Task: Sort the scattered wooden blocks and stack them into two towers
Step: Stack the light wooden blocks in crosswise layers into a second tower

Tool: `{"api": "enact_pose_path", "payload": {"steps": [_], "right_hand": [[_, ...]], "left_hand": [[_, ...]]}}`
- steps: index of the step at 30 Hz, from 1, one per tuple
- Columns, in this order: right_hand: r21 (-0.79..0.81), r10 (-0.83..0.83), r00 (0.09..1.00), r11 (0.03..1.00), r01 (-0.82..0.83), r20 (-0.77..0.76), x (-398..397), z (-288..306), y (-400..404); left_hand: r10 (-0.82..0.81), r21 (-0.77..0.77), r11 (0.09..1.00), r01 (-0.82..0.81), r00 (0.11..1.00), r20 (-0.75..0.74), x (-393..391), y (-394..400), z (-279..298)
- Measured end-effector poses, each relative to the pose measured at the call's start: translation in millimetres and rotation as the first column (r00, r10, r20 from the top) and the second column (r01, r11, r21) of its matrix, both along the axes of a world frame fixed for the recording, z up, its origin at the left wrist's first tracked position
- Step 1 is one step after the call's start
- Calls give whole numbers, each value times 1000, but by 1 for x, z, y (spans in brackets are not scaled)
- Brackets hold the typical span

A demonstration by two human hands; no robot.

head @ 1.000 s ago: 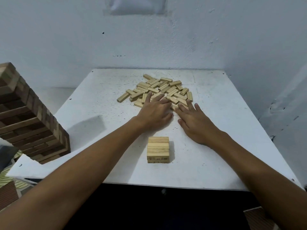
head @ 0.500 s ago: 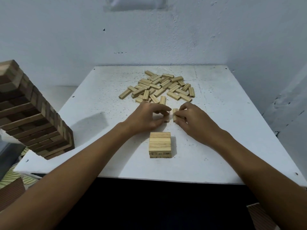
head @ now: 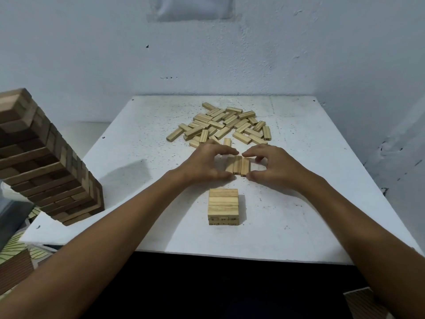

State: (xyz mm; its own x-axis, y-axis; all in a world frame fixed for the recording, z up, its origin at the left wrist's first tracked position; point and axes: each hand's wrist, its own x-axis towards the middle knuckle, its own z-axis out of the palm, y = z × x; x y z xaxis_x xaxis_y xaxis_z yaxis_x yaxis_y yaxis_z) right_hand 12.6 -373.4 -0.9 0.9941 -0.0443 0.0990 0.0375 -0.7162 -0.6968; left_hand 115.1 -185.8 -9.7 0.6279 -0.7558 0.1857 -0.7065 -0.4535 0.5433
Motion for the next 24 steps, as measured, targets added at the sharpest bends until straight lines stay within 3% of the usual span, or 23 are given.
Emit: {"api": "enact_pose_path", "payload": {"steps": [6,18,24], "right_hand": [[70,-10,999,997,13,-45,3,-5,1],[156,-32,999,987,36,-28,4,-8,3],[111,-14,1000,994,12,18,5,-9,6]], "left_hand": [[-3,-43,999,-5,983,-185,0,-5,1],[-12,-86,996,-4,981,-191,4,-5,0],[-27,-97,995,7,977,-210,2,-6,4]]}}
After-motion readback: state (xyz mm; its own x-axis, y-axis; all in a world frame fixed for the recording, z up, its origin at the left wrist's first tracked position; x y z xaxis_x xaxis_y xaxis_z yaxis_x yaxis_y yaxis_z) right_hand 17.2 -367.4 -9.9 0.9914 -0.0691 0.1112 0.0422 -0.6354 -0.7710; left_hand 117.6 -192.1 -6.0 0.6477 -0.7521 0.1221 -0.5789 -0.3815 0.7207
